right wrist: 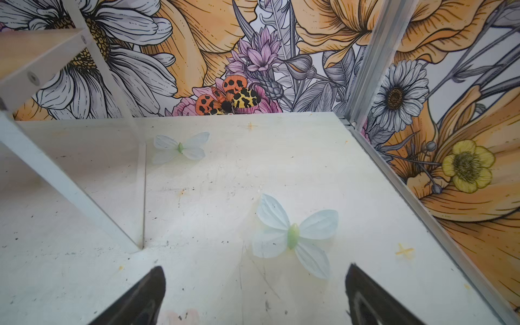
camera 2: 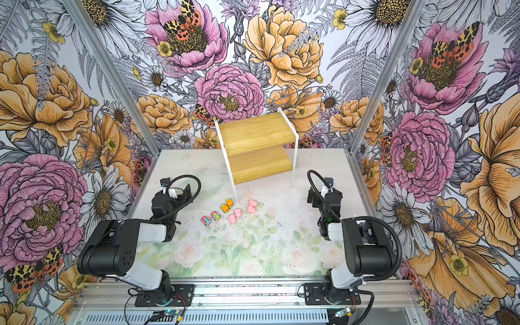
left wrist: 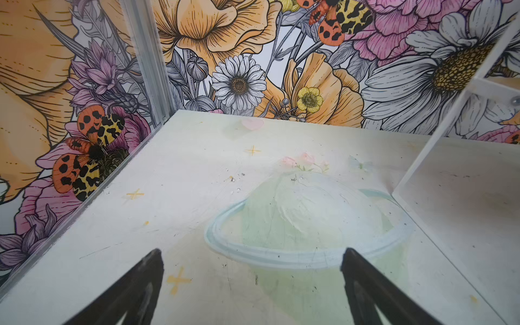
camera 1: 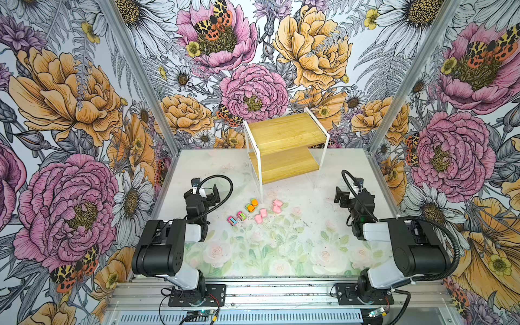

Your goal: Place and organize the plastic toys onto the shelf

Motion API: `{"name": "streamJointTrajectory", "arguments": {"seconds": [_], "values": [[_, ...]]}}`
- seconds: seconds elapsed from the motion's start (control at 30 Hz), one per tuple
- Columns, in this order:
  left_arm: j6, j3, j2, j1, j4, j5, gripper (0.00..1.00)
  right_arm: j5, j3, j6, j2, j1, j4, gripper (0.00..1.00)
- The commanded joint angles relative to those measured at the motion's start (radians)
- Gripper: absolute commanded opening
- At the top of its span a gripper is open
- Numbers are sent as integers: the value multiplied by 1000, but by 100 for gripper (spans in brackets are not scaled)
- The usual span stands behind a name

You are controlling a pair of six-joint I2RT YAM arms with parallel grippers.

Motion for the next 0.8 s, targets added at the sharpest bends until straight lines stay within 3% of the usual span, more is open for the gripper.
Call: {"name": "streamJointTrajectory", "arguments": {"seconds": [0.0, 0.57, 0.77], "values": [[14, 1, -2, -10, 9, -20, 99, 10, 10, -6, 1, 4, 9, 99], [14, 3, -1, -9, 9, -19, 99, 10, 8, -7, 1, 4, 14, 100], [-5, -13, -55, -10, -5, -76, 99, -221, -15, -81, -70, -7, -3, 97]]}}
